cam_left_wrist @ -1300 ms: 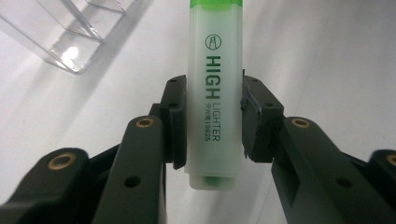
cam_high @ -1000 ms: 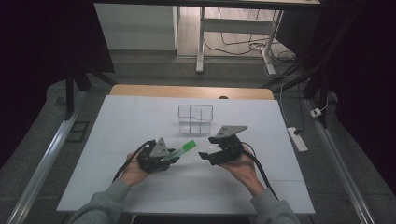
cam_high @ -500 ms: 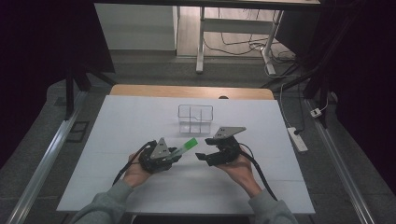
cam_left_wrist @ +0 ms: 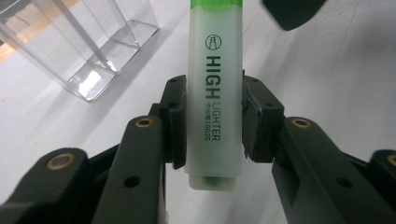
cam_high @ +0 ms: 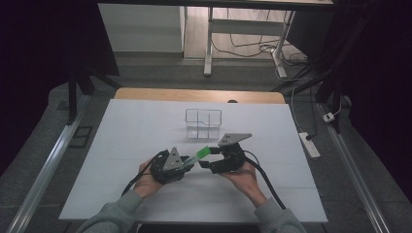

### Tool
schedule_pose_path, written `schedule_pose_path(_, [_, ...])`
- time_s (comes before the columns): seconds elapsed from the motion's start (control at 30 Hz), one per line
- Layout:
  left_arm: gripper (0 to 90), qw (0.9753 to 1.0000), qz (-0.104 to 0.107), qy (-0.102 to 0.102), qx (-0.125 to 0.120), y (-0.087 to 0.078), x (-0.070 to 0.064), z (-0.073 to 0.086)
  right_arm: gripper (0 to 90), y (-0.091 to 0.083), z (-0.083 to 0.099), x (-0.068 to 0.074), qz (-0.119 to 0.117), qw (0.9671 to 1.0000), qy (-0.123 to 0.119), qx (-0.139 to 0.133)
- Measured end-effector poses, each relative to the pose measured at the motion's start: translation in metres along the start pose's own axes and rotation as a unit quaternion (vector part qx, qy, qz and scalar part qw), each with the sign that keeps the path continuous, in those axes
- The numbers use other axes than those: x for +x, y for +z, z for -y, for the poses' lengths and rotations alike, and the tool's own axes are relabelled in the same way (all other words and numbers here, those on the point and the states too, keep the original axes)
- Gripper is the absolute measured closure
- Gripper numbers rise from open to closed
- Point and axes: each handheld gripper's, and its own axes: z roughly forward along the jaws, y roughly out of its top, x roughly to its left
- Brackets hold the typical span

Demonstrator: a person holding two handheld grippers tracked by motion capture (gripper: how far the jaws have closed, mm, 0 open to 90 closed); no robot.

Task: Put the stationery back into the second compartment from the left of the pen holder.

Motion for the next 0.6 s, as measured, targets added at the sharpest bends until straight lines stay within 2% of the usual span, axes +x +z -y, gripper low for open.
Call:
schedule_pose_path(0.17, [64.5,0.9999,-0.010,0.005,0.009,0.005,-0.006,-0.002,40.0,0.002,0.001,0.000,0.001,0.9999,0.016,-0.005])
schedule_pose_path(0.27, [64.5,0.9998,-0.011,0.005,0.013,0.007,-0.008,-0.002,47.9,0.003,0.002,-0.001,0.008,0.9997,0.022,-0.005])
schedule_pose_path(0.4, [64.4,0.9994,-0.018,0.015,0.024,0.010,-0.012,-0.003,50.9,0.002,0.002,-0.003,-0.001,0.9993,0.037,-0.012])
schedule_pose_path(0.5, [64.3,0.9987,-0.029,0.021,0.037,0.014,-0.015,-0.003,52.5,0.004,0.002,-0.002,-0.001,0.9993,0.037,-0.009])
schedule_pose_path(0.6, [64.0,0.9983,-0.030,0.022,0.044,0.016,-0.016,-0.003,55.2,0.004,0.003,-0.003,-0.008,0.9990,0.042,-0.011])
